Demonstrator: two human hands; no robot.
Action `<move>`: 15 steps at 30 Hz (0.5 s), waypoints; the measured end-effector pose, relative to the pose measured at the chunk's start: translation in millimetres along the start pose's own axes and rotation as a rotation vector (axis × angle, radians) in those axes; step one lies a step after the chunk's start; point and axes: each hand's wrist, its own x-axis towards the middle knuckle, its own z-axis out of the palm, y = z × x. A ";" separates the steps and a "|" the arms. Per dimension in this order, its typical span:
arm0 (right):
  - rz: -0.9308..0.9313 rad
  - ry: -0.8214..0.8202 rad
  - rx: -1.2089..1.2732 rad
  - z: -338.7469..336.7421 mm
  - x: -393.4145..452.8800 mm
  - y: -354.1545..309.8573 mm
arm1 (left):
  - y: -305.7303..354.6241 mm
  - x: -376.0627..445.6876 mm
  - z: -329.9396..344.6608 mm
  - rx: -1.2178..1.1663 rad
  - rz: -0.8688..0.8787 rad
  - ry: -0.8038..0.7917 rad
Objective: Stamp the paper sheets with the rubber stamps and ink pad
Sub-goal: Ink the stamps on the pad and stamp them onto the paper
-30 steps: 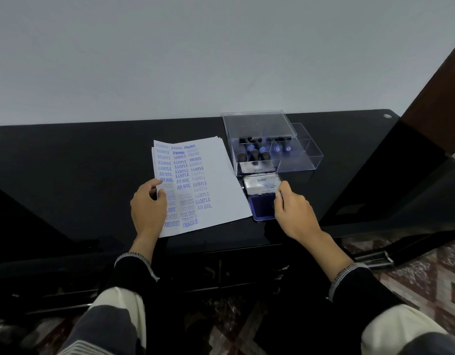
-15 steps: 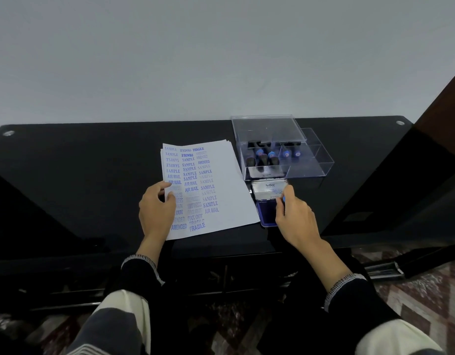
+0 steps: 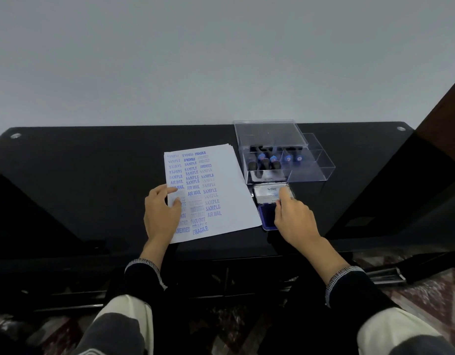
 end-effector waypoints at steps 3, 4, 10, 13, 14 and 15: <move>0.017 -0.029 0.024 -3.8 3.0 0.7 | 1.9 -1.9 -1.6 -0.021 0.019 -0.025; 0.024 -0.045 0.018 -6.9 4.9 -0.1 | 2.1 -2.1 -2.3 -0.038 0.047 -0.046; -0.089 -0.008 0.142 -15.5 6.4 -39.9 | -3.3 -5.7 -8.4 -0.118 0.162 -0.200; -0.131 -0.135 0.569 -13.4 2.7 -68.6 | -5.3 -16.5 -11.1 -0.186 0.184 -0.309; -0.136 -0.169 0.642 -11.3 2.8 -74.4 | -6.1 -20.1 -11.6 -0.181 0.206 -0.342; -0.138 -0.191 0.677 -7.8 3.1 -78.2 | -7.1 -22.7 -11.8 -0.161 0.230 -0.365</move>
